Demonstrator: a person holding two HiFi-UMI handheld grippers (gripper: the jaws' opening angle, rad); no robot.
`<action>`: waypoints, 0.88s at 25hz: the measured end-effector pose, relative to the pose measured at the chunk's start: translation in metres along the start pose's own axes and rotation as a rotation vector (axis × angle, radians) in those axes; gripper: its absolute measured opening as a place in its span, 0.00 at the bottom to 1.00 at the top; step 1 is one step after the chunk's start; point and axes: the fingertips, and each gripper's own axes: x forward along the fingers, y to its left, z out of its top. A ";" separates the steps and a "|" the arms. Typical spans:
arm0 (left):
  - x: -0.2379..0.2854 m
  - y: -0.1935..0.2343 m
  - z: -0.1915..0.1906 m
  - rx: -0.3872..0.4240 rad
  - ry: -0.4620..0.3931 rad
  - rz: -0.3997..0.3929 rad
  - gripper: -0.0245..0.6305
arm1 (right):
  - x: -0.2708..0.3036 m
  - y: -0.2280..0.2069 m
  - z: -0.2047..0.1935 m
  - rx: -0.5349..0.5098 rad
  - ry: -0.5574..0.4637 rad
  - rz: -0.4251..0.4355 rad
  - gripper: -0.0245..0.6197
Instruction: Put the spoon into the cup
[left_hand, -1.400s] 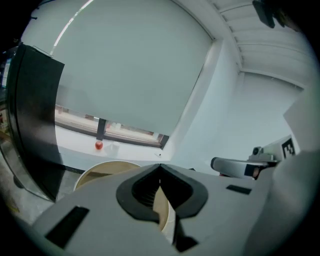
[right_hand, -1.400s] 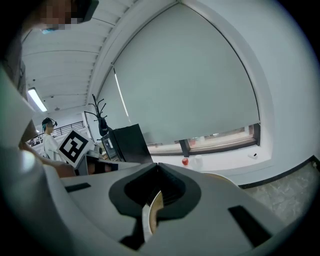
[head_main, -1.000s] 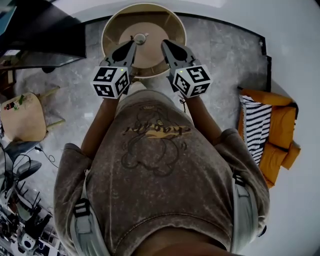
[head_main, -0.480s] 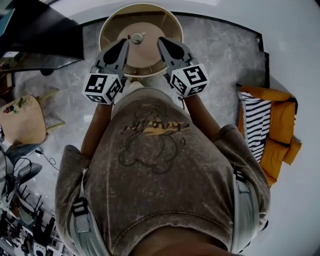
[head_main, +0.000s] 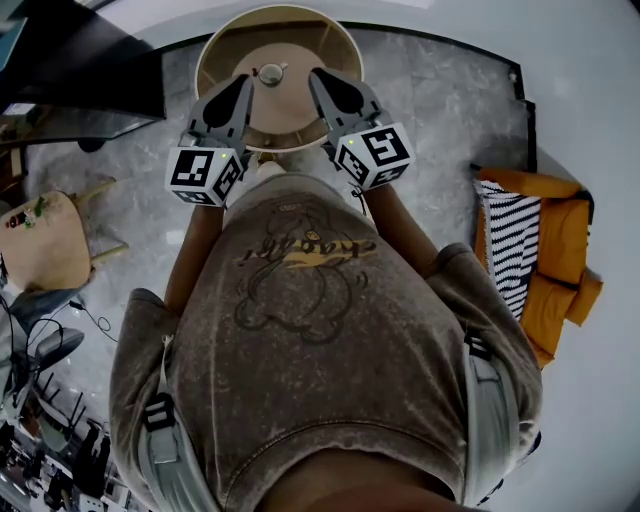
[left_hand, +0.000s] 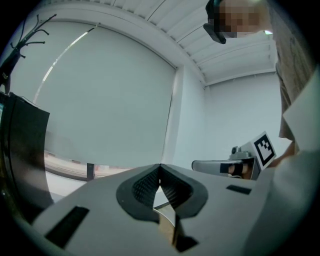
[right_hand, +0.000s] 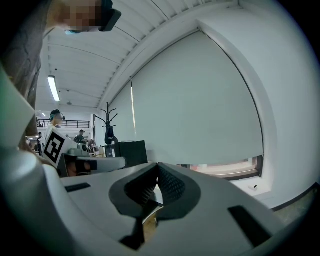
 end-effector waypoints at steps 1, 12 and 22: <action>-0.001 0.002 0.000 -0.002 0.001 0.003 0.06 | 0.000 0.000 0.000 0.000 0.001 -0.001 0.07; -0.008 0.011 -0.003 -0.020 0.010 0.027 0.06 | 0.003 0.003 -0.001 0.000 0.004 -0.007 0.07; -0.012 0.009 -0.002 -0.004 0.007 0.046 0.06 | -0.006 -0.002 0.001 -0.017 0.000 -0.016 0.07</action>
